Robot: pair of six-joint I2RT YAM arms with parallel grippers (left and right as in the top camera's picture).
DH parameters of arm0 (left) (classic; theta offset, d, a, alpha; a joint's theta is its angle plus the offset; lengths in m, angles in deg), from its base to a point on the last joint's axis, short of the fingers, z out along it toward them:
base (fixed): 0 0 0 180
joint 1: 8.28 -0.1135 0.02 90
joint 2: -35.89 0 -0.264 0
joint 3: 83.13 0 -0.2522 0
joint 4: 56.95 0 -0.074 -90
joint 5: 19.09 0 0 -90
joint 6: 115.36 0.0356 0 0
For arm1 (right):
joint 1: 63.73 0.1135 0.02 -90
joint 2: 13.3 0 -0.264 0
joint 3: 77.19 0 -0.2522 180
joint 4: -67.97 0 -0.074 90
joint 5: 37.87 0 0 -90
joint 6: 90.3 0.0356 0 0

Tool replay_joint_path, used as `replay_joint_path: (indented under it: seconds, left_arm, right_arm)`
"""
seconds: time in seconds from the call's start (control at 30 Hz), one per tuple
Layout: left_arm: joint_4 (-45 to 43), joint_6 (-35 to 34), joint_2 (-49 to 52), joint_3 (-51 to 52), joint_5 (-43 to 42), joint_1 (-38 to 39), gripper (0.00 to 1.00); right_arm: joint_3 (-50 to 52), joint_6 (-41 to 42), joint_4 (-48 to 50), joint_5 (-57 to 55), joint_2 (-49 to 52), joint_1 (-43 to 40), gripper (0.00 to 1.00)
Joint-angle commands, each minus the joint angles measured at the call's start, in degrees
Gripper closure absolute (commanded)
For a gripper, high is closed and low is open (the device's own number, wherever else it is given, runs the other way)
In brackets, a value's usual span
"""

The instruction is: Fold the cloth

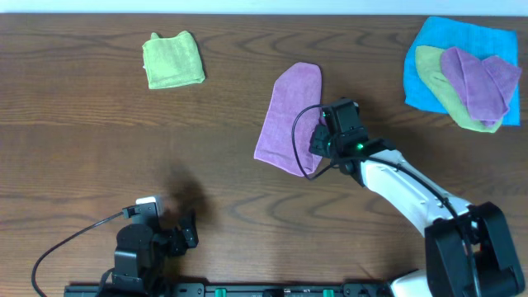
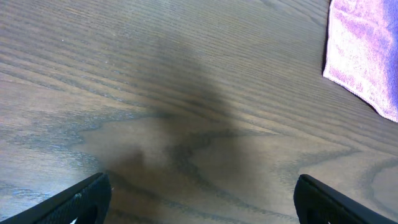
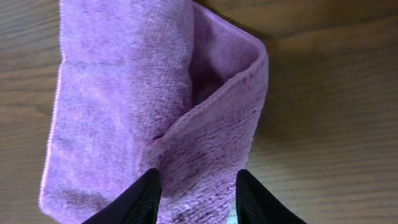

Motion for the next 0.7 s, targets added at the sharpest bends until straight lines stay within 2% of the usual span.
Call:
replay_joint_path:
  seconds: [0.0, 0.03, 0.07, 0.13, 0.2, 0.3, 0.37, 0.4, 0.57, 0.67]
  left_arm:
    - [1.7, 0.0, -0.4, 1.2, 0.4, -0.3, 0.05]
    - [1.6, 0.0, -0.4, 1.2, 0.4, -0.3, 0.05]
    - [1.7, 0.0, -0.4, 1.2, 0.4, -0.3, 0.05]
    - [1.7, 0.0, -0.4, 1.2, 0.4, -0.3, 0.05]
    - [1.7, 0.0, -0.4, 1.2, 0.4, -0.3, 0.05]
    - [1.7, 0.0, -0.4, 1.2, 0.4, -0.3, 0.05]
    - [1.6, 0.0, -0.4, 1.2, 0.4, -0.3, 0.05]
    - [1.7, 0.0, -0.4, 1.2, 0.4, -0.3, 0.05]
    - [1.7, 0.0, -0.4, 1.2, 0.4, -0.3, 0.05]
    - [1.7, 0.0, -0.4, 1.2, 0.4, -0.3, 0.05]
  right_arm:
    - [0.3, -0.8, 1.9, -2.6, 0.5, -0.9, 0.55]
    - [0.3, -0.8, 3.3, -2.8, 0.6, -1.0, 0.37]
    - [0.3, -0.8, 4.6, -2.8, 0.5, -1.2, 0.34]
    - [0.3, -0.8, 7.2, -1.2, 0.5, -1.4, 0.36]
    - [0.3, -0.1, 8.8, 2.2, 0.5, -1.5, 0.34]
    - [0.3, 2.1, 9.1, 4.8, 0.5, -1.5, 0.42]
    - [0.3, 2.6, 9.0, 4.0, 0.6, -1.6, 0.61]
    - [0.3, 2.6, 9.0, 3.8, 0.7, -1.7, 0.66]
    - [0.3, 2.7, 8.6, 3.4, 2.1, -2.8, 0.65]
    - [0.3, 4.2, 8.9, 2.5, 3.6, -3.2, 0.60]
